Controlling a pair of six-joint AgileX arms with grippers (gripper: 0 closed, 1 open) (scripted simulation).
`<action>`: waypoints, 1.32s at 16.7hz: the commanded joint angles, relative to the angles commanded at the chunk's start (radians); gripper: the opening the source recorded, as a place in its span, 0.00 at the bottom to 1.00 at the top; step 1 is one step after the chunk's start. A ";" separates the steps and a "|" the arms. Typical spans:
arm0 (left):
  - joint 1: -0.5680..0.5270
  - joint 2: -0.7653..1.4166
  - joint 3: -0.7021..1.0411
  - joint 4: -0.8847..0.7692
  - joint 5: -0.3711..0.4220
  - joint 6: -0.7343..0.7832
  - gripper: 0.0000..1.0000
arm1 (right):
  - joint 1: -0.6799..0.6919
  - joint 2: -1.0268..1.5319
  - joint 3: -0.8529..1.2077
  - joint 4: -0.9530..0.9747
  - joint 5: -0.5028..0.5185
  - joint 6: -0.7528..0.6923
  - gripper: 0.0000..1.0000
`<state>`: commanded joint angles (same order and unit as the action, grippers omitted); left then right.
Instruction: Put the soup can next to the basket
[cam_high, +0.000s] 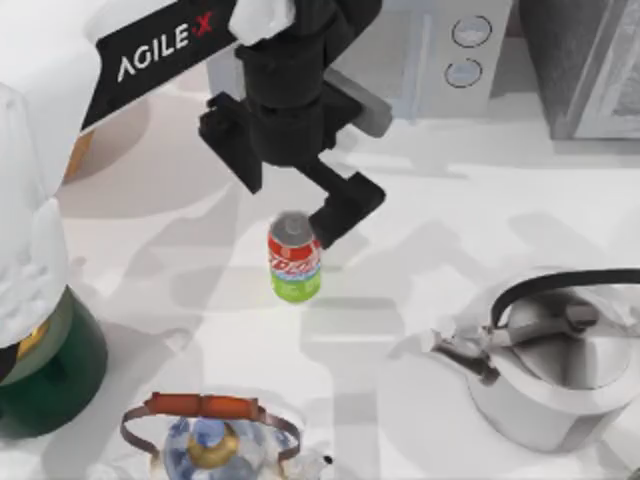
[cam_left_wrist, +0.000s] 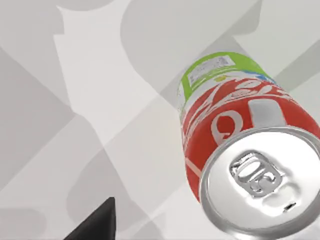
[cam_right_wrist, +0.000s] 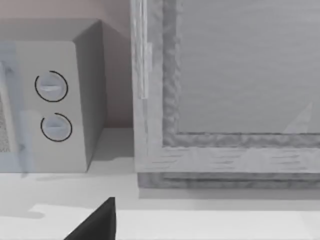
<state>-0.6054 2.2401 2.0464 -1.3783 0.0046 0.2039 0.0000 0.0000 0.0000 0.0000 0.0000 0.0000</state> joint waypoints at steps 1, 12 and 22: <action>-0.001 0.000 -0.003 0.003 0.000 0.001 1.00 | 0.000 0.000 0.000 0.000 0.000 0.000 1.00; -0.004 0.019 -0.206 0.224 0.000 0.002 1.00 | 0.000 0.000 0.000 0.000 0.000 0.000 1.00; -0.004 0.019 -0.206 0.224 0.000 0.002 0.32 | 0.000 0.000 0.000 0.000 0.000 0.000 1.00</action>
<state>-0.6091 2.2590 1.8406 -1.1542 0.0048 0.2064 0.0000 0.0000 0.0000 0.0000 0.0000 0.0000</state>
